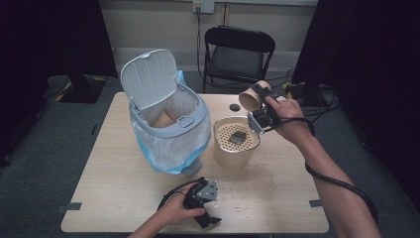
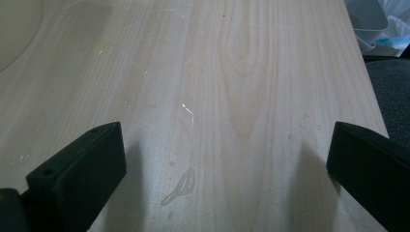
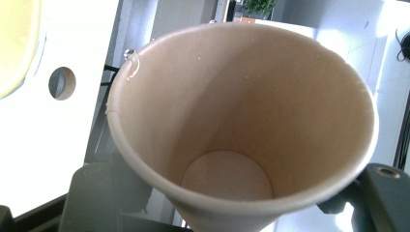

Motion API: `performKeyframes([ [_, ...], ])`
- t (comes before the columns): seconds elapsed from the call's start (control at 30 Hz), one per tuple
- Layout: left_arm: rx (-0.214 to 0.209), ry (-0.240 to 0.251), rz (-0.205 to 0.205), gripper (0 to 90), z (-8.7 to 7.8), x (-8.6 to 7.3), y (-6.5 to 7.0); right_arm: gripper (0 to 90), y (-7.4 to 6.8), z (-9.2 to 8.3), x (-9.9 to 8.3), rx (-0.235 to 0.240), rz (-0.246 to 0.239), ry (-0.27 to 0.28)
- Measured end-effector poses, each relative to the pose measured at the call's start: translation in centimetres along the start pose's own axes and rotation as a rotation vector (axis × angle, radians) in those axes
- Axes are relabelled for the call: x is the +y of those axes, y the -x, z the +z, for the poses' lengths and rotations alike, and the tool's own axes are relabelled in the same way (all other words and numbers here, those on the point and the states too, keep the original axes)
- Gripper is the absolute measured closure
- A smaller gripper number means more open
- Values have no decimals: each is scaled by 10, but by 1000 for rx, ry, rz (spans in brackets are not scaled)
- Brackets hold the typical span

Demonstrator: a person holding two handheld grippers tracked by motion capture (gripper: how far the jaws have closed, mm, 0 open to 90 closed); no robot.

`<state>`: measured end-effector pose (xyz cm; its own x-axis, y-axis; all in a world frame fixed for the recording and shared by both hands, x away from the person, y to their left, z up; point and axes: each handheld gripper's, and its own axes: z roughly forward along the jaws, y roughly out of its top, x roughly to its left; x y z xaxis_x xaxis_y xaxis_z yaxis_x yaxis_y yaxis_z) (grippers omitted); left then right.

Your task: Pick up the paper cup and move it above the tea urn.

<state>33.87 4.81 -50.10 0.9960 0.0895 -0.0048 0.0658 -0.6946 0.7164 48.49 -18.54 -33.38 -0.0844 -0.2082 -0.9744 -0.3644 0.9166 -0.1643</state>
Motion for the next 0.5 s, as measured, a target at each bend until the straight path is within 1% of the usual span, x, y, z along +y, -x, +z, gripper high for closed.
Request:
performKeyframes([
  [0.03, 1, 6, -11, 0, 0, 0, 1, 312, -1, 0, 1, 3, 2, -1],
  [0.07, 1, 5, -7, 0, 0, 0, 0, 311, -1, 0, 1, -2, -15, -2],
  [0.1, 1, 6, -11, 0, 0, 0, 1, 311, -1, 0, 2, 0, -11, -3],
  [0.13, 1, 6, -11, 0, 0, 0, 1, 311, -1, 1, 2, 14, -2, 3],
  [0.17, 1, 7, -11, 0, 0, 0, 1, 310, -2, 1, 2, 20, 9, -2],
  [0.2, 1, 7, -11, 0, 0, 0, 1, 309, -1, 1, 1, 35, 38, 3],
  [0.23, 1, 6, -10, 0, 0, 0, 1, 309, -1, 2, 1, 54, 73, 9],
  [0.27, 0, 3, -6, 0, 0, 0, 0, 309, 0, 2, -1, 88, 145, 17],
  [0.3, 1, 2, -3, 0, 0, 0, 0, 309, 1, 3, -3, 112, 192, 22],
  [0.33, 1, 7, -11, 0, 0, 0, 1, 309, 1, 3, -5, 137, 248, 25],
  [0.37, 1, 5, -5, 0, 0, 0, 0, 309, 1, 4, -7, 161, 298, 36],
  [0.4, 0, 1, -2, 0, 0, 0, 0, 309, 2, 5, -9, 191, 358, 44],
  [0.43, 1, 6, -11, 0, 0, 0, 1, 309, 2, 6, -11, 215, 411, 52],
  [0.47, 1, 4, -5, 0, 0, 0, 0, 309, 2, 6, -13, 238, 469, 57],
  [0.5, 2, 4, -11, 0, 0, 0, 1, 309, 3, 7, -16, 263, 520, 67],
])
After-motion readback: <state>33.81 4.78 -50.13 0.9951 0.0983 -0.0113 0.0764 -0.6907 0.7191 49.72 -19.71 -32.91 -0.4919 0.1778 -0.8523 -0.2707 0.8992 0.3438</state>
